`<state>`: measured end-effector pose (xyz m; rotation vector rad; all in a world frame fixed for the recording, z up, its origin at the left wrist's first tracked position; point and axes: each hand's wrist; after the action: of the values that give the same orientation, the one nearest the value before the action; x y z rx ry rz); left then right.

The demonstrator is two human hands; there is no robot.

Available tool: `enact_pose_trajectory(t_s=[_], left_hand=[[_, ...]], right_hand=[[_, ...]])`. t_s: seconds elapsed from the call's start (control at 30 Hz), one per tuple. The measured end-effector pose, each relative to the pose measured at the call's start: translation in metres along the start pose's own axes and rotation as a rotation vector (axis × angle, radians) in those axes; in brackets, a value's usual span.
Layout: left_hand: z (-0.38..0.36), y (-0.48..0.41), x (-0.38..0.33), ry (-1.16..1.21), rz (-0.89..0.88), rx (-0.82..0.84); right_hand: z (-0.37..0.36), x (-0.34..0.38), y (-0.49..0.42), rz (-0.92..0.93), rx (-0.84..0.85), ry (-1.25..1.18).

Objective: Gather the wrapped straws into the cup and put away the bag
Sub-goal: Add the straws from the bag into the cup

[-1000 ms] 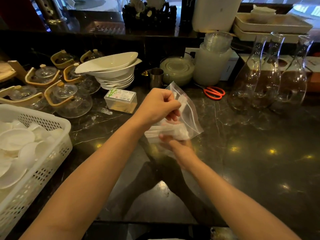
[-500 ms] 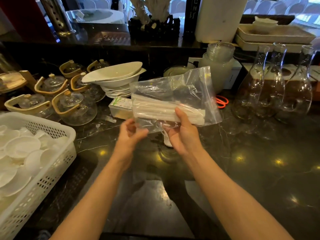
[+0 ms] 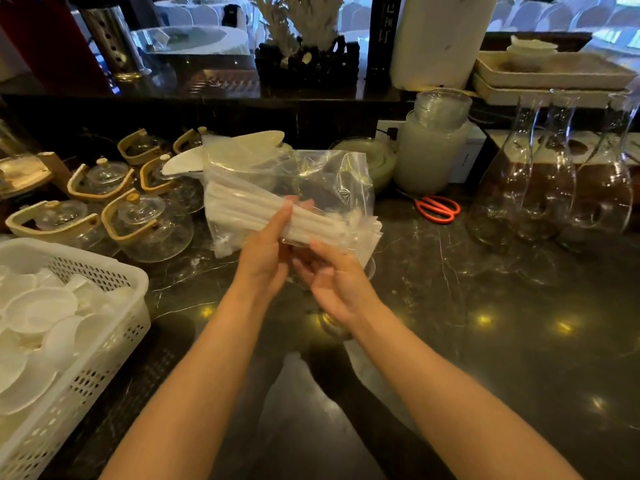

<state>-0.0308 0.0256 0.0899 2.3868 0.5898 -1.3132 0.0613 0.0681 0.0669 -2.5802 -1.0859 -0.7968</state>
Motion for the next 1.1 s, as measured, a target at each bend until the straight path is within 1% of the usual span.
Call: enact_pose_trajectory(t_s=[0.07,0.2,0.27,0.37,0.57,0.7,0.87,0.97,1.1], left_hand=[[0.004,-0.01,-0.013,-0.066,-0.017,0.003],[0.01,-0.027,-0.034,-0.326,0.002,0.105],[0.01,-0.034,-0.038,-0.44,0.027,0.179],[0.004,-0.045,-0.038,-0.548,0.081,0.274],[-0.005,-0.064,-0.031,-0.636,0.146,0.298],[-0.008,-0.07,-0.024,-0.731,0.169,0.317],[-0.013,-0.076,-0.016,-0.759,0.194,0.299],[-0.014,-0.077,-0.013,-0.754,0.209,0.289],[-0.015,-0.079,-0.011,-0.781,0.215,0.284]], right_hand=[[0.014,0.015,-0.001,0.024,-0.003,0.142],[0.035,0.052,-0.013,0.159,-0.162,0.396],[0.039,0.067,-0.02,0.211,-0.148,0.565],[0.045,0.081,-0.03,0.226,-0.059,0.738],[0.065,0.082,-0.04,0.088,0.012,0.833],[0.074,0.08,-0.037,0.055,0.049,0.903],[0.075,0.075,-0.033,0.062,0.043,1.008],[0.076,0.073,-0.034,0.082,0.016,0.98],[0.083,0.071,-0.034,0.035,-0.004,0.829]])
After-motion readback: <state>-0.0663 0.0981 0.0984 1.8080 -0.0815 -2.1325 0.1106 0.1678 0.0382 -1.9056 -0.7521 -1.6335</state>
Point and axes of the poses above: each hand's wrist, its own y-axis away from the middle knuckle, its own z-axis out of the back of the hand, x = y × z, and after that the axes turned 9 degrees about z, right-handed
